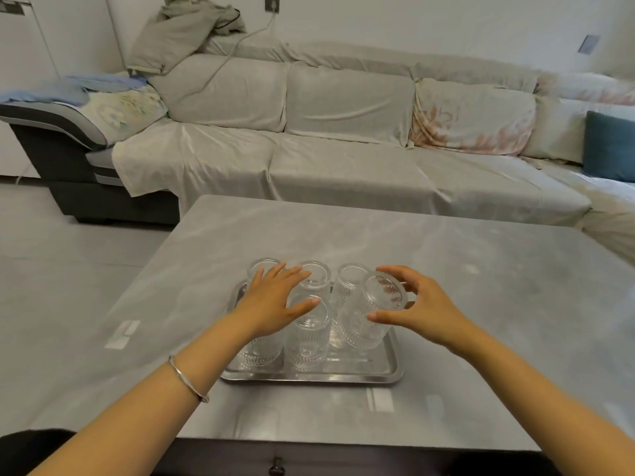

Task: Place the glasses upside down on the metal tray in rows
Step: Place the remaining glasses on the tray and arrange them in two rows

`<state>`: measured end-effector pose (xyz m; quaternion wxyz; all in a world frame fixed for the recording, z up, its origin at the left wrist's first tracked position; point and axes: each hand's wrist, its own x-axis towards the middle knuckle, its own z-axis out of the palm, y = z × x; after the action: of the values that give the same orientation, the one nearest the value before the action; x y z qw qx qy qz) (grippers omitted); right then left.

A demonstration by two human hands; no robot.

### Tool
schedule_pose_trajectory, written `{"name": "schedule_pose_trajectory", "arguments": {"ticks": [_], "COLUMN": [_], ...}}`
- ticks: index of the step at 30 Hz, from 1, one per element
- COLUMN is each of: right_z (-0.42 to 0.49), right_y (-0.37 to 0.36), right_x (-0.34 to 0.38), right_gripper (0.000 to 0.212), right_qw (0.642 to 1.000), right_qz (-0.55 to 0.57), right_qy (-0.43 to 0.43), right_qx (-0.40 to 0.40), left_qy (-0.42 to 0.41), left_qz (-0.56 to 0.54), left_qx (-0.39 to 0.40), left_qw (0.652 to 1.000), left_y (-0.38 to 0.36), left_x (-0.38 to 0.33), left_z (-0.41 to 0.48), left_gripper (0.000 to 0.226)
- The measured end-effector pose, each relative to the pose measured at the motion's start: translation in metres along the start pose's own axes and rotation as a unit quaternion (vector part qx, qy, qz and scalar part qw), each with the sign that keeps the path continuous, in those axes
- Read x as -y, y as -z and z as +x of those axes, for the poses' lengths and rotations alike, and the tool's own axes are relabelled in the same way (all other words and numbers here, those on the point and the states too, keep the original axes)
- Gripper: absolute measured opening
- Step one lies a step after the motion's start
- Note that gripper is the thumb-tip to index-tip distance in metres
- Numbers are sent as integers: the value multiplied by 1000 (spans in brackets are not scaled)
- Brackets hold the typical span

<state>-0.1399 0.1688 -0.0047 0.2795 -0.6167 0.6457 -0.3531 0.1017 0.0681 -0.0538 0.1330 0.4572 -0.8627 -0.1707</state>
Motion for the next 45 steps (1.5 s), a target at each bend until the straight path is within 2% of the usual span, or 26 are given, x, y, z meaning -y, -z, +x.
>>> {"name": "schedule_pose_trajectory", "arguments": {"ticks": [10,26,29,33,36,40,45], "right_z": [5,6,3,-5,-6,-3,6], "right_y": [-30,-46,-47,-46,-43,-43,-58], "right_x": [-32,-39,-39,-41,-53,-69,-69], "right_gripper": [79,73,74,88,114,139,146], "right_qw": [999,998,998,997,998,995,990], "right_qz": [-46,-35,-35,-43,-36,25,44], "right_qy": [5,29,37,63,53,-32,-45], "right_qx": [26,33,37,17,12,95,129], "left_qy": [-10,-15,-17,-28,-19,41,77], "left_qz": [22,26,-9,-114,-146,-257,-253], "left_qx": [-18,-26,-27,-89,-107,-44,77], "left_qw": [1000,999,999,989,983,965,961], "left_y": [-10,-12,-9,6,13,8,-9], "left_x": [5,6,4,8,27,56,75], "left_z": [-2,1,-1,-11,-22,-37,-49], "left_gripper": [66,66,71,96,109,135,148]}}
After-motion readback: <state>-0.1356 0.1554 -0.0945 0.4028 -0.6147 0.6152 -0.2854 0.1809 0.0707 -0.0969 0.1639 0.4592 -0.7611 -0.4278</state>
